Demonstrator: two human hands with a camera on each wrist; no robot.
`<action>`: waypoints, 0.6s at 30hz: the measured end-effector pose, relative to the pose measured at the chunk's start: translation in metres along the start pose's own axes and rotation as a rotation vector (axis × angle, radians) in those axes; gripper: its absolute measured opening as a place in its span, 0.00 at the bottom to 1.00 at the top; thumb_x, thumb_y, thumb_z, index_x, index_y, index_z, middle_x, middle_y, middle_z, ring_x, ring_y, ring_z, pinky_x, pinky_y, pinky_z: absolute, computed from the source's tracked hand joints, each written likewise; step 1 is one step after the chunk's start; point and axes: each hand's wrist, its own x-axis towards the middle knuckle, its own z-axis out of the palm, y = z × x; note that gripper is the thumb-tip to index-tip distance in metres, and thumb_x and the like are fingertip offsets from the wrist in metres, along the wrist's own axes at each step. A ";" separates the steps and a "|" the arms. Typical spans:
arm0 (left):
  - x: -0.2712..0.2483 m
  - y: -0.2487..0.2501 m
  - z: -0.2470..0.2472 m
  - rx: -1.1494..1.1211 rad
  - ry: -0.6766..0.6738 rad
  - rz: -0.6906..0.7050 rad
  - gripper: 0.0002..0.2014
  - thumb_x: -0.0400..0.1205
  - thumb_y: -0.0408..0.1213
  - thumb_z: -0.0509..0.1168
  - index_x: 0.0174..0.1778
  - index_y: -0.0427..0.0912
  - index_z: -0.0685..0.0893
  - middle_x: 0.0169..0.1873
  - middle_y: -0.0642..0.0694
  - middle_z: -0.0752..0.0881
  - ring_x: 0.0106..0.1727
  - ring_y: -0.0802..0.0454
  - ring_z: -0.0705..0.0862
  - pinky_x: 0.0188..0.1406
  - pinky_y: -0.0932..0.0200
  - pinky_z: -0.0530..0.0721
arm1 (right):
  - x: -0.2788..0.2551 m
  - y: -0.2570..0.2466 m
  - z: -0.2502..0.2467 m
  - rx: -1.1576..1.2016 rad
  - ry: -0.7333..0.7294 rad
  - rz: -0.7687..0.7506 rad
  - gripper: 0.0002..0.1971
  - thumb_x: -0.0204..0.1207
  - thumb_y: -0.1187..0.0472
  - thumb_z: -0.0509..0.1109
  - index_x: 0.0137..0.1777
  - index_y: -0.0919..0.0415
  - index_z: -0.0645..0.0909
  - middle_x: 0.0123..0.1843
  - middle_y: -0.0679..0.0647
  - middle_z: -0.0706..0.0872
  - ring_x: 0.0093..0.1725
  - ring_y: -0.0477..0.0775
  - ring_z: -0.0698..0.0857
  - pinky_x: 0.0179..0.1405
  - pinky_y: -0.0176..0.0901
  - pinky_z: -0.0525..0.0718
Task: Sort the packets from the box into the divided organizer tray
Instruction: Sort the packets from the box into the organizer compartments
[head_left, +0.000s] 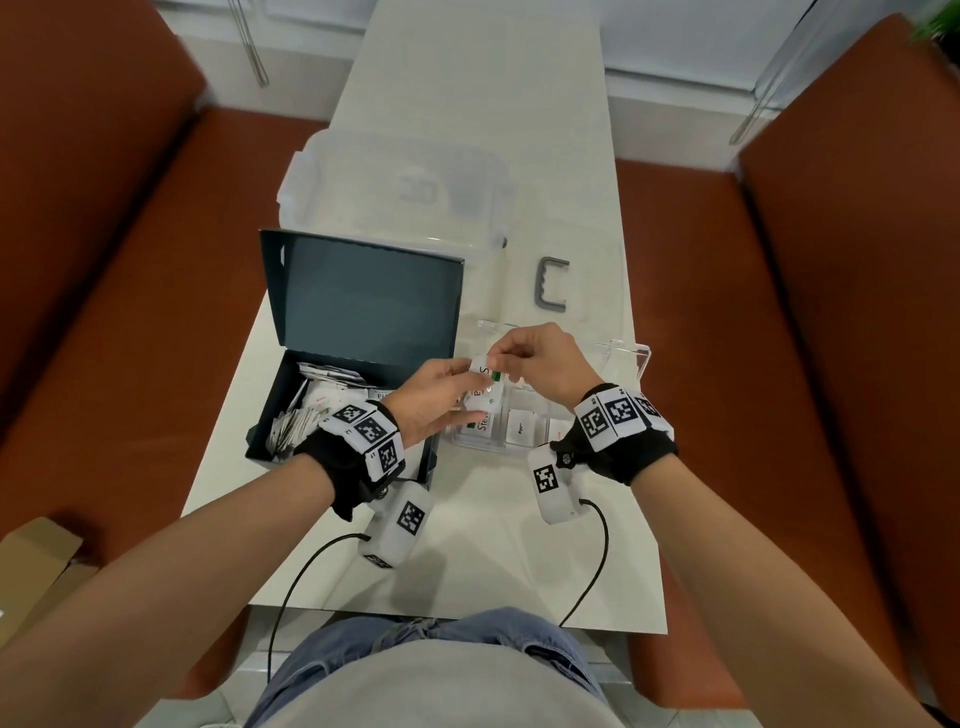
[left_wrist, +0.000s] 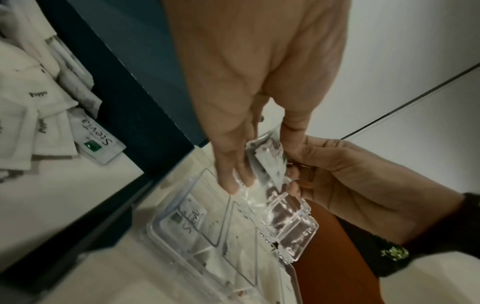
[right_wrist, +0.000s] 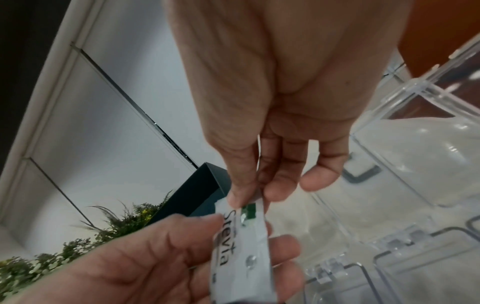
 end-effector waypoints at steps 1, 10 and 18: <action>0.002 0.000 -0.004 0.058 0.066 0.017 0.12 0.84 0.33 0.65 0.64 0.38 0.82 0.55 0.41 0.87 0.57 0.49 0.86 0.59 0.52 0.86 | 0.003 0.003 0.000 -0.015 0.040 0.014 0.03 0.74 0.62 0.76 0.43 0.61 0.88 0.34 0.51 0.87 0.31 0.40 0.80 0.40 0.32 0.78; 0.001 0.001 -0.031 0.181 0.287 0.040 0.12 0.84 0.32 0.64 0.63 0.39 0.84 0.58 0.43 0.88 0.49 0.52 0.86 0.55 0.54 0.83 | 0.014 0.024 0.043 -0.433 0.032 0.194 0.09 0.78 0.66 0.64 0.46 0.57 0.87 0.48 0.54 0.89 0.53 0.58 0.85 0.61 0.53 0.80; -0.003 -0.003 -0.034 0.148 0.298 0.032 0.10 0.85 0.31 0.63 0.60 0.39 0.85 0.52 0.46 0.89 0.45 0.53 0.86 0.45 0.61 0.82 | 0.019 0.040 0.069 -0.768 0.011 0.155 0.10 0.80 0.62 0.61 0.47 0.52 0.85 0.46 0.52 0.89 0.52 0.58 0.84 0.56 0.50 0.68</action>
